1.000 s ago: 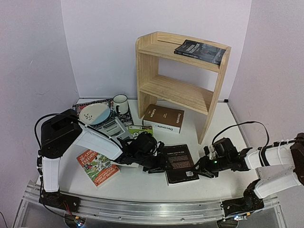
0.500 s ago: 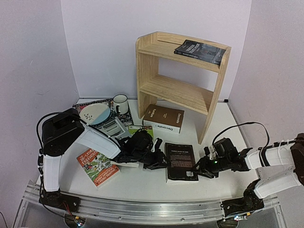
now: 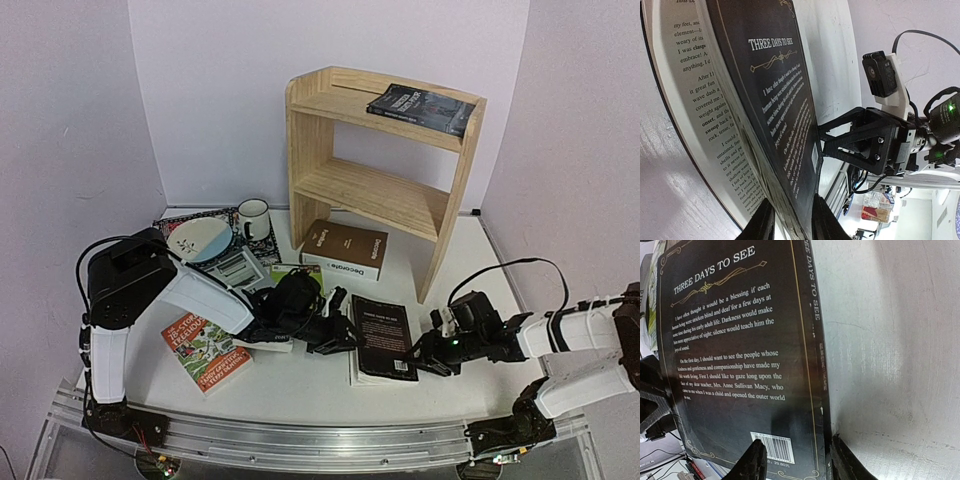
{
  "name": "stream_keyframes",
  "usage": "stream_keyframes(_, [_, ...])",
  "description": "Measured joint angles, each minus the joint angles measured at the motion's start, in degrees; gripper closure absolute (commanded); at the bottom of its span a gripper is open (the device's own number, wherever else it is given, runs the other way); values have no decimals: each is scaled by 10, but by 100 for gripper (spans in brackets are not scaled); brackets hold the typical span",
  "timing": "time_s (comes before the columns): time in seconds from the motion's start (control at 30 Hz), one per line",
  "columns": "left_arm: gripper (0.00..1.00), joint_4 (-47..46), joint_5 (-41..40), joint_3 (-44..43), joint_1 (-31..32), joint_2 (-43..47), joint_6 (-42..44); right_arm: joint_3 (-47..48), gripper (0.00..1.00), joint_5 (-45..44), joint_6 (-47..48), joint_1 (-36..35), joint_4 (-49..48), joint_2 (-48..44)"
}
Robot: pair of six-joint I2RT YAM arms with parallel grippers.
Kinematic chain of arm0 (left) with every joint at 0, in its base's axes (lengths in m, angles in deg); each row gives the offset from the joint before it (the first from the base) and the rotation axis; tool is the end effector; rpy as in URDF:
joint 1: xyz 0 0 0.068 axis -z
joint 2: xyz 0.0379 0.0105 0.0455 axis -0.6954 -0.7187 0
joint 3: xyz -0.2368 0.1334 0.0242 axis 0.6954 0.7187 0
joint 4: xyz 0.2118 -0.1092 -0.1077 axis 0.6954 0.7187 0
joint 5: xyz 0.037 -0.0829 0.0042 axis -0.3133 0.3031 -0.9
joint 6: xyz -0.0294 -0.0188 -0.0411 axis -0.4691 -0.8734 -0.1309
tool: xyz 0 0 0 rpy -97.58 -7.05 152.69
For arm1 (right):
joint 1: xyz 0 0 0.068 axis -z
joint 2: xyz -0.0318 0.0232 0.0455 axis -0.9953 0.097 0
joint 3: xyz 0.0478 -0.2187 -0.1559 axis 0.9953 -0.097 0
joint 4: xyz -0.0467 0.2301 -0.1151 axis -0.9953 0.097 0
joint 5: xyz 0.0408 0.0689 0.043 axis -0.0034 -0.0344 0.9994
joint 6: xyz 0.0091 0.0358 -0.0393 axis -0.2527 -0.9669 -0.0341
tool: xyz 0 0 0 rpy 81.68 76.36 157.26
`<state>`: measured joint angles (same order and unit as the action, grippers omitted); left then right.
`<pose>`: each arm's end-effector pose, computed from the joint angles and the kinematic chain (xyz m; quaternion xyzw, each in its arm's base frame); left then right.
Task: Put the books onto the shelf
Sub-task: Pick up the book at the center of the board, then pass from the left arm to the right
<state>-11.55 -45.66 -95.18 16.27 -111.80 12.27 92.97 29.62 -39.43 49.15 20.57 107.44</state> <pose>0.1933 -0.3716 0.1259 0.1167 0.8459 -0.5166 0.0630 0.1671 0.1336 0.1373 0.0463 0.8679 0.4384 0.2289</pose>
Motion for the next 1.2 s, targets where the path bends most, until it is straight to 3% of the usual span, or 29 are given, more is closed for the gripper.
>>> stream_keyframes(0.13, [99,0,1,0,1,0,0,-3,50,0,0,0,2,-6])
stream_keyframes(0.5, [100,2,5,15,-1,13,0,-3,27,-11,13,2,60,-71])
stream_keyframes(0.63, [100,6,13,21,-7,33,0,-3,23,-11,13,14,74,-97])
stream_keyframes(1.0, [100,9,39,22,-23,130,10,29,26,-18,-24,22,91,-217])
stream_keyframes(1.2, [100,9,62,22,-23,169,34,75,37,-21,-67,23,95,-231])
